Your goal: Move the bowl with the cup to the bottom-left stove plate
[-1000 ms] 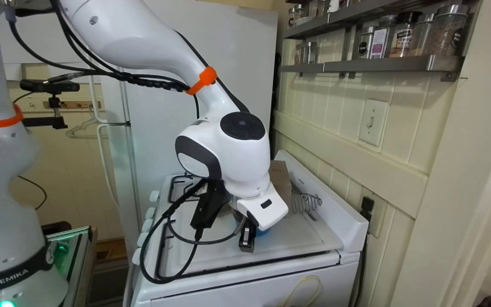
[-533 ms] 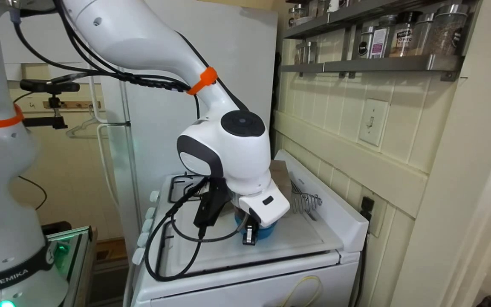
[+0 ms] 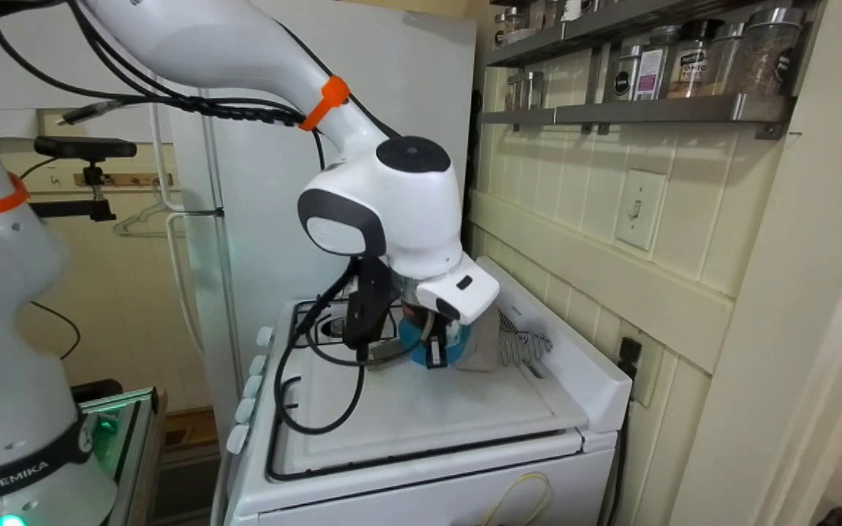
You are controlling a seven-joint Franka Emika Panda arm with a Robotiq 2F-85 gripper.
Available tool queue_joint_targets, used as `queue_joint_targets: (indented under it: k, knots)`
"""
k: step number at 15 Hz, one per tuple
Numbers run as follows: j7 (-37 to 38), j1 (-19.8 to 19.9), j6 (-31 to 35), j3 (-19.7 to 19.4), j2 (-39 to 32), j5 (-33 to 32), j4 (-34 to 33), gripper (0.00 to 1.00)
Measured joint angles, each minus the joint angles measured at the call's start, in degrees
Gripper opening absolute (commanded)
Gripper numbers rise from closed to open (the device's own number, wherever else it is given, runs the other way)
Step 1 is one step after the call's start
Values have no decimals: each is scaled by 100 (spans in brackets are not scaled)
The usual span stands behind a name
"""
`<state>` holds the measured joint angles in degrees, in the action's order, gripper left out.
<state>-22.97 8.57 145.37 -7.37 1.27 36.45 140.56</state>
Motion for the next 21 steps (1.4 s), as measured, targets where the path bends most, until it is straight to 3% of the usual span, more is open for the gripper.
queue_joint_targets:
  k: [4,8,11,21]
  knots:
    - [-360,-191,-976,28,1016,-383,209,1]
    - [-886,-727,-1545,27,1743,-315,550,4]
    - [-1042,-892,-1588,-5,1907,-265,618,4]
    - [-1158,-911,-1590,-56,1893,-243,645,1]
